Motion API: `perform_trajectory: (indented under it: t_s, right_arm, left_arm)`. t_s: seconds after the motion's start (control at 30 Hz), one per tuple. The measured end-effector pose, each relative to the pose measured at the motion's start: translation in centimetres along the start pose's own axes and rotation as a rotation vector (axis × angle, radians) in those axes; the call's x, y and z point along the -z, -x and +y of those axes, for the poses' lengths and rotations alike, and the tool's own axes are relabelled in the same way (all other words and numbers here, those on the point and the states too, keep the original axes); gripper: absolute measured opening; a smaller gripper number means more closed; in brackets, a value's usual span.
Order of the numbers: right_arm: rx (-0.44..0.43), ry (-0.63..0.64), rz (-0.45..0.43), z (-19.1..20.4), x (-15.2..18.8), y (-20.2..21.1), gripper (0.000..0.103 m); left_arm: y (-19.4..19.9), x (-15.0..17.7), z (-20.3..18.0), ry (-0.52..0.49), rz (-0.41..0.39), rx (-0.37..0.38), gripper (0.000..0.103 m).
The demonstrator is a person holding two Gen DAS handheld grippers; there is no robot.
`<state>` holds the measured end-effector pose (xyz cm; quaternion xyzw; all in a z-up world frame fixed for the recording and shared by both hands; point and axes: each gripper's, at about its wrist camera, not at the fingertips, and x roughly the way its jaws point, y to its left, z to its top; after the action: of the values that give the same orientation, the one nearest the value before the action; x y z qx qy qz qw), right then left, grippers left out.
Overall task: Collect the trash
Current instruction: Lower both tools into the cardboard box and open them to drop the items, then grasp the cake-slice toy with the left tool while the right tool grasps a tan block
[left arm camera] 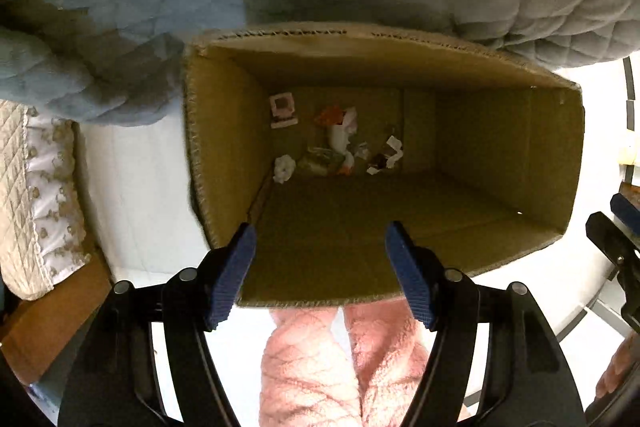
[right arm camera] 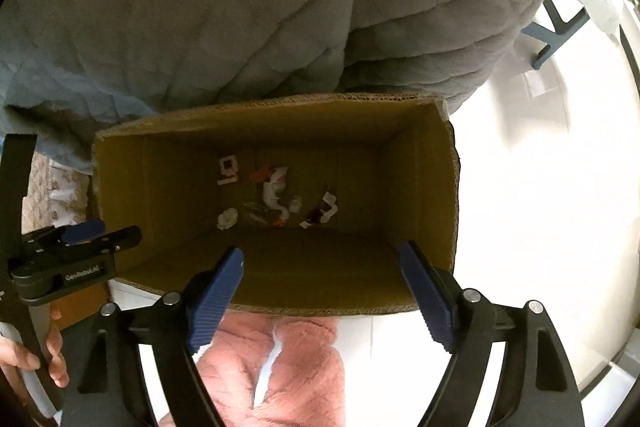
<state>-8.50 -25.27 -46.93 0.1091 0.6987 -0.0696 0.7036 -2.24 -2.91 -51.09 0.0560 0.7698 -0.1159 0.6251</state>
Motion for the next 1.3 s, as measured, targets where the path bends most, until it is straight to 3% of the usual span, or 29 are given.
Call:
perform_trajectory:
  t_s: [0.17, 0.3, 0.5, 0.6, 0.67, 0.8, 1.03, 1.2, 1.3]
  right_arm:
    - [-0.085, 0.029, -0.056, 2.8, 0.3, 6.6, 0.080]
    - [-0.209, 0.112, -0.192, 5.8, 0.2, 16.0, 0.078]
    - [-0.389, 0.136, -0.406, 8.8, -2.2, 27.0, 0.080]
    - [-0.399, 0.140, -0.476, 10.2, -4.9, 29.9, 0.082]
    - [-0.386, 0.179, -0.506, 11.8, -6.9, 30.8, 0.082]
    - [-0.388, 0.240, -0.478, 14.2, -10.3, 29.8, 0.066]
    - [-0.239, 0.329, -0.490, 17.0, -14.3, 27.8, 0.057]
    - [-0.228, 0.350, -0.427, 17.2, -16.8, 26.3, 0.056]
    - [-0.188, 0.358, -0.408, 17.9, -18.4, 25.1, 0.050]
  left_arm:
    - [5.0, 1.7, 0.0, 0.003, -0.024, 0.045, 0.067]
    - [11.4, 4.6, -0.2, -0.019, -0.076, 0.086, 0.067]
    - [21.7, 8.3, 1.3, -0.025, -0.260, 0.095, 0.078]
    - [25.3, 8.5, 2.7, 0.019, -0.342, 0.090, 0.078]
    - [27.1, 8.4, 3.6, 0.049, -0.393, 0.075, 0.078]
    - [28.9, 8.8, 5.2, 0.112, -0.452, 0.059, 0.078]
    - [27.6, 10.9, 7.6, 0.212, -0.408, 0.058, 0.078]
    - [27.1, 11.8, 9.0, 0.239, -0.387, 0.057, 0.078]
    - [27.1, 11.7, 9.3, 0.251, -0.388, 0.055, 0.078]
